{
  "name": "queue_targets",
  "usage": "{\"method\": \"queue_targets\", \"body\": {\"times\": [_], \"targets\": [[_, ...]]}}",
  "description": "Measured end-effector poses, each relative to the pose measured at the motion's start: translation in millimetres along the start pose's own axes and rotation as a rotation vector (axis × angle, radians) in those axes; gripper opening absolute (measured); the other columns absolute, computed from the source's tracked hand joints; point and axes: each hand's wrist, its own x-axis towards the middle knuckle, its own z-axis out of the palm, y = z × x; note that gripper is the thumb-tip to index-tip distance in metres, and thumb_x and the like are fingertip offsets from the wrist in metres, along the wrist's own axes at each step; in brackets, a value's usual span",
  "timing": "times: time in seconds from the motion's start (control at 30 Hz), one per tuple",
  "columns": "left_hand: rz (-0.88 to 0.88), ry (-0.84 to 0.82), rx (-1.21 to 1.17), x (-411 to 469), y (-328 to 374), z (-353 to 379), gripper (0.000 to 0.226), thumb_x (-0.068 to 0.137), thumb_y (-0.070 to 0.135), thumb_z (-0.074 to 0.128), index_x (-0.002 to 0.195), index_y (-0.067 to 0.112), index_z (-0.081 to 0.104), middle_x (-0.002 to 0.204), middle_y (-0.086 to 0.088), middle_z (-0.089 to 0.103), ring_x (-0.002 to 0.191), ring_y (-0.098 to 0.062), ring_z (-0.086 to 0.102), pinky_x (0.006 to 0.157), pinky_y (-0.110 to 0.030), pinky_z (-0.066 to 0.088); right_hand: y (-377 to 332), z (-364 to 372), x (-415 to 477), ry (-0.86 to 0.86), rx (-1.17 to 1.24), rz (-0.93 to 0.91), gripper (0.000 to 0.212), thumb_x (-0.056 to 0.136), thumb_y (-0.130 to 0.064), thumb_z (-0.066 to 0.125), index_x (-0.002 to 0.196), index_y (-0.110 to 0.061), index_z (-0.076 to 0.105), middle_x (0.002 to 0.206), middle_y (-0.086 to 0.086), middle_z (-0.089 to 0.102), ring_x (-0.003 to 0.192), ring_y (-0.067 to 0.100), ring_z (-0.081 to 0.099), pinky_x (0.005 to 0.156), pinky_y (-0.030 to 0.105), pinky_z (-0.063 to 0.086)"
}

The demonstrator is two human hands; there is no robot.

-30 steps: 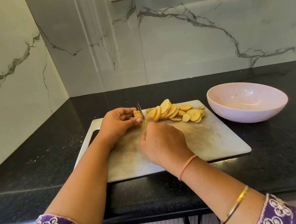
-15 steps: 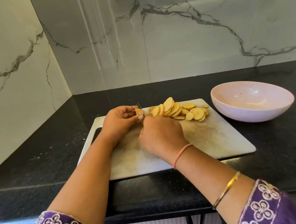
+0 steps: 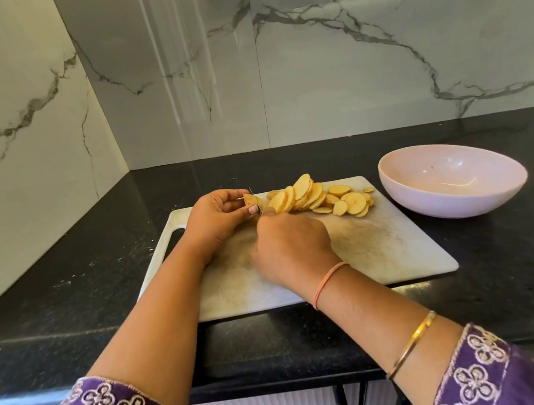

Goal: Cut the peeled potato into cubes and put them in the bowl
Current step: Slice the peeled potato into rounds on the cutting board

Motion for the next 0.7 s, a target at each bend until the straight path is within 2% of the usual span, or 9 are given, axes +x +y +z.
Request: {"method": "queue_targets", "body": {"times": [0.1,0.33,0.47,0.57,0.63,0.7], "targets": [[-0.027,0.049,-0.025,1,-5,-4,0.031,0.084,0.016,0.070,0.114,0.012,0.064,0.098,-0.004,0.072,0.094,-0.016,0.068,0.095,-0.039,0.051,-1,-1,-7,-0.056,-0.002,-0.038,0.025,0.096,-0.029,0.046,0.111,-0.014,0.059,0.106,0.005,0.063,0.096,0.024,0.059,0.067,0.029,0.036],[-0.023,0.023,-0.020,1,0,-3,0.035,0.081,0.015,0.072,0.115,0.014,0.063,0.103,-0.003,0.071,0.097,-0.016,0.068,0.096,-0.040,0.051,4,-9,-7,-0.107,0.053,0.003,0.022,0.096,-0.027,0.043,0.106,-0.014,0.059,0.101,0.004,0.061,0.094,0.024,0.058,0.067,0.031,0.038],[-0.014,0.025,-0.026,-2,0,-4,0.036,0.080,0.014,0.073,0.115,0.015,0.063,0.103,-0.003,0.071,0.097,-0.015,0.068,0.095,-0.037,0.052,10,-9,-7,-0.166,0.180,0.091,0.020,0.096,-0.028,0.041,0.100,-0.016,0.055,0.091,0.003,0.056,0.090,0.024,0.057,0.067,0.031,0.039],[0.001,0.004,-0.036,-1,2,-4,0.035,0.079,0.011,0.074,0.112,0.017,0.063,0.101,-0.002,0.072,0.094,-0.014,0.068,0.093,-0.034,0.053,18,-7,-4,-0.132,0.359,0.163,0.020,0.095,-0.026,0.039,0.089,-0.014,0.054,0.079,0.002,0.053,0.081,0.025,0.055,0.063,0.030,0.037],[0.005,-0.008,-0.047,-1,2,-3,0.035,0.078,0.010,0.075,0.110,0.018,0.063,0.099,-0.001,0.072,0.093,-0.012,0.069,0.092,-0.033,0.053,22,-6,-5,-0.068,0.453,0.183,0.024,0.094,-0.024,0.038,0.099,-0.013,0.059,0.079,0.003,0.056,0.081,0.026,0.056,0.062,0.030,0.037],[0.004,0.002,-0.051,-1,0,-4,0.037,0.076,0.010,0.076,0.109,0.017,0.063,0.100,-0.002,0.072,0.095,-0.014,0.069,0.092,-0.035,0.054,22,-6,-6,0.008,0.468,0.163,0.031,0.096,-0.023,0.037,0.115,-0.012,0.058,0.088,0.006,0.060,0.085,0.026,0.056,0.063,0.030,0.038]]}}
